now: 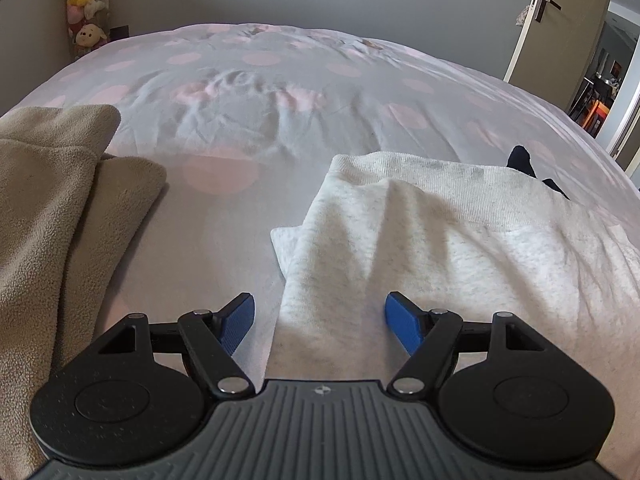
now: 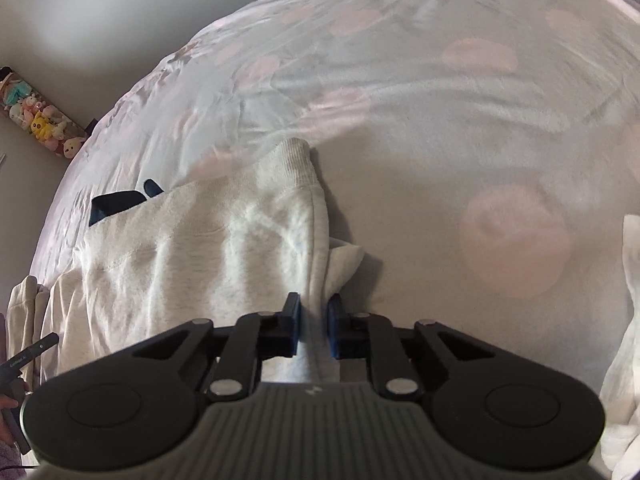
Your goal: Fold clothes
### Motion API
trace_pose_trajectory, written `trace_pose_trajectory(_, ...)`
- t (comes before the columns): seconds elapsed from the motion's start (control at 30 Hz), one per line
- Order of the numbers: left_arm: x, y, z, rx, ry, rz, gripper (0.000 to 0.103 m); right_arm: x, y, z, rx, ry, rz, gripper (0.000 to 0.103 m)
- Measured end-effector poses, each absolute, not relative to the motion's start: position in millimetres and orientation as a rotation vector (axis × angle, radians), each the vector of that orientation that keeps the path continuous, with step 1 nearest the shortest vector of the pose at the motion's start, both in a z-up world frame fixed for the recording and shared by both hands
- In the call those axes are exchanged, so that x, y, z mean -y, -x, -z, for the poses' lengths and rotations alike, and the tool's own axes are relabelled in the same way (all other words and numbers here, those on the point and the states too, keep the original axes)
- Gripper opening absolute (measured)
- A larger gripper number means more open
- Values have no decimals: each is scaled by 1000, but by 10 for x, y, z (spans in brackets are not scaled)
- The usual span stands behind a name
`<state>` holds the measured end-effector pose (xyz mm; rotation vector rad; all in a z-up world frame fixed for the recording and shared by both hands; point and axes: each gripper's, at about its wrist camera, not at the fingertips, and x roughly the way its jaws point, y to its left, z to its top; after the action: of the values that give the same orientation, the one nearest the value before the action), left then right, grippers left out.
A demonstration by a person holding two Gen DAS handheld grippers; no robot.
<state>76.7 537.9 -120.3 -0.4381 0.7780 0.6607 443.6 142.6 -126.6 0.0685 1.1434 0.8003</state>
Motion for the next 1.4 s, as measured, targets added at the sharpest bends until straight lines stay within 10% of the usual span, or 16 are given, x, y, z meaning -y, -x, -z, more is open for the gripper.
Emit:
trace_pose_trajectory(0.83,-5448,-464,884,-659,469,-593,72,-3445,-2879,-731,-982,53,-1094,10)
trace_pose_trajectory(1.4,-5759,-199,886,-647,543,-632,72,-5121,-2000,255,-1124,107,-1078,10)
